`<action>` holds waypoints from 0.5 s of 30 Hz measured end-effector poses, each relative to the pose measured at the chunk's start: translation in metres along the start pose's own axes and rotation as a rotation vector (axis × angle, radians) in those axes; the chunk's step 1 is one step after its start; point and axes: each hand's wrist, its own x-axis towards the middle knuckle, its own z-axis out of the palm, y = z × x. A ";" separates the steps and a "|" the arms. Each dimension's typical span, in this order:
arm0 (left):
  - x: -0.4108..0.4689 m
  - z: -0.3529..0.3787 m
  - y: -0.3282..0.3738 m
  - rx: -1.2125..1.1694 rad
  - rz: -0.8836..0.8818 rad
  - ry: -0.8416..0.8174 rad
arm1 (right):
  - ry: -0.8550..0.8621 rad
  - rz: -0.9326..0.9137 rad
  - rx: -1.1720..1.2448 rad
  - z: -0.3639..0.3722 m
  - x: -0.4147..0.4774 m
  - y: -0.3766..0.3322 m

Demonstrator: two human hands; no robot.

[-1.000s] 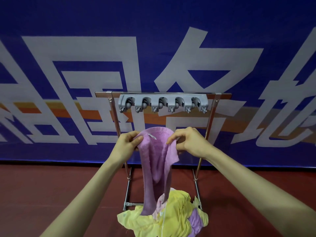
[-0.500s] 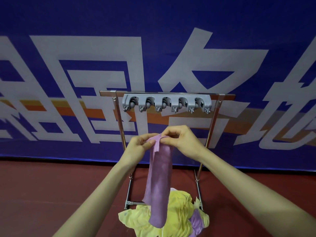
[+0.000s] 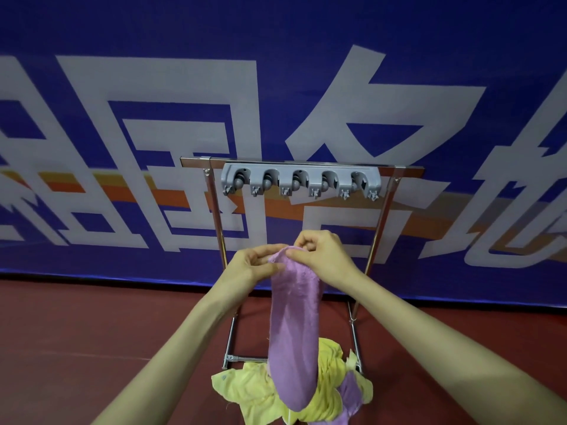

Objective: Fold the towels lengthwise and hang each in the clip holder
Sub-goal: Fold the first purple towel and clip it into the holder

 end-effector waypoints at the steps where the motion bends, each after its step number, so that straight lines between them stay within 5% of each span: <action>1: 0.000 -0.001 0.000 0.034 0.006 0.011 | -0.007 -0.004 -0.002 0.000 0.000 0.000; 9: 0.001 -0.013 0.007 0.123 0.025 0.084 | -0.284 0.113 0.112 -0.010 -0.001 0.007; 15: 0.001 -0.022 0.019 0.185 0.081 0.088 | -0.495 0.194 -0.154 -0.015 -0.002 0.018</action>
